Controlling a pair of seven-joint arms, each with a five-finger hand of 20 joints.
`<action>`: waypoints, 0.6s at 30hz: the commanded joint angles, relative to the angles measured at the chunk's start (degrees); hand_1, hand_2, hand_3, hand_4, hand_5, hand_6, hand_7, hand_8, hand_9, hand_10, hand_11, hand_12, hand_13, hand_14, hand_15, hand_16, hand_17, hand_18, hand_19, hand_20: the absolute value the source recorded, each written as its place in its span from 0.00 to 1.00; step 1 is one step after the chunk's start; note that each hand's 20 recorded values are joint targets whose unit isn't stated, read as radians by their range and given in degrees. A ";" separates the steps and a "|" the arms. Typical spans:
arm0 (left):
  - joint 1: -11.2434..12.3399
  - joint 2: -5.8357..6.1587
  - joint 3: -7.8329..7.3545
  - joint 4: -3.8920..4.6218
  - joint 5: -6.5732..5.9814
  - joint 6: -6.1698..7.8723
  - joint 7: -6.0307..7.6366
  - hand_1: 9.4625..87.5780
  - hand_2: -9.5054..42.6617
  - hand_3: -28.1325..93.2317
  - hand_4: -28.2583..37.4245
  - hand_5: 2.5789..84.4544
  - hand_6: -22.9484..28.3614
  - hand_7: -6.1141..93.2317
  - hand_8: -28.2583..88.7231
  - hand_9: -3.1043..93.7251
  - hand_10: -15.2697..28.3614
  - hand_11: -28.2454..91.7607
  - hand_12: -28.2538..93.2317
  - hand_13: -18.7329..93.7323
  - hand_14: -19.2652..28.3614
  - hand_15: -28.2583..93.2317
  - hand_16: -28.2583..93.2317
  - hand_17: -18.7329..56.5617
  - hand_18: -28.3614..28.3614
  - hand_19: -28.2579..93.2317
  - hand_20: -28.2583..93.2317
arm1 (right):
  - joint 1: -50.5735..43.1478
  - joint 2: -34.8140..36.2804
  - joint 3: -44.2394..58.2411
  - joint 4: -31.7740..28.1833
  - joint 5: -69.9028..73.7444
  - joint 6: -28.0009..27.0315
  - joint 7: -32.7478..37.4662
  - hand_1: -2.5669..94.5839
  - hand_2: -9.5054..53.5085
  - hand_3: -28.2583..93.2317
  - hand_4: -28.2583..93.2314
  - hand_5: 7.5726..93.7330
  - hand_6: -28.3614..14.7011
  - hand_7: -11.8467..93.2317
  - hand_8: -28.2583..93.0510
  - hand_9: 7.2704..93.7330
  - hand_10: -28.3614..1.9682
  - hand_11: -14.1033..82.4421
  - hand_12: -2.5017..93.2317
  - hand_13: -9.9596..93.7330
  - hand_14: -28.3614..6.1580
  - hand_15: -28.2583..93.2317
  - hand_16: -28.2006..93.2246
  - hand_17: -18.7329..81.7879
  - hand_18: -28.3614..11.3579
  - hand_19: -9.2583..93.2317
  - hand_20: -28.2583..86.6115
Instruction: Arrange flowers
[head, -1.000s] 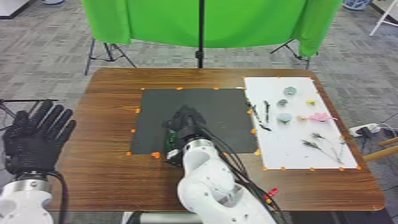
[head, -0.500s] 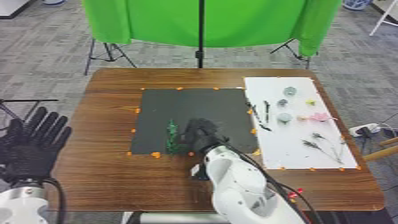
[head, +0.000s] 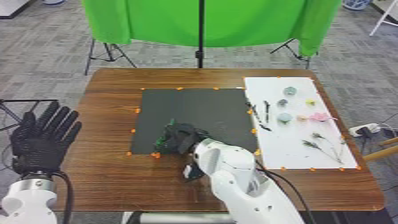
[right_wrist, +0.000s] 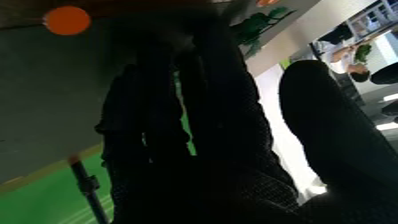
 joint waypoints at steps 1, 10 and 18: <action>0.76 -0.88 0.31 0.50 -0.56 0.89 -0.42 0.20 0.45 0.83 0.00 0.49 0.60 0.17 0.16 0.42 0.66 0.37 0.31 0.43 0.68 0.39 0.21 0.17 0.74 0.48 0.32 | -1.20 0.63 -0.51 0.17 -1.55 1.25 1.08 0.30 0.32 0.90 0.06 0.81 0.49 0.20 0.14 0.51 0.45 0.21 0.13 0.47 0.30 0.73 0.39 0.37 0.18 0.86 0.64; 2.79 -1.92 -1.03 -0.18 -0.41 0.01 0.68 0.20 0.45 0.83 0.00 0.49 0.60 0.17 0.16 0.42 0.66 0.37 0.31 0.43 0.68 0.39 0.21 0.17 0.74 0.48 0.32 | -4.88 4.47 6.05 -8.81 7.52 4.08 7.08 0.30 0.34 0.90 0.06 0.82 0.54 0.28 0.15 0.47 0.36 0.21 0.13 0.49 0.30 0.71 0.38 0.39 0.19 0.86 0.64; 4.62 -2.51 -1.84 -1.60 -1.01 0.41 2.36 0.20 0.45 0.83 0.00 0.49 0.61 0.17 0.16 0.41 0.67 0.37 0.31 0.43 0.68 0.39 0.21 0.17 0.74 0.48 0.32 | -12.21 13.98 21.08 -17.99 15.26 12.97 14.72 0.29 0.33 0.89 0.07 0.78 0.51 0.31 0.14 0.50 0.29 0.21 0.14 0.54 0.30 0.65 0.36 0.41 0.16 0.86 0.61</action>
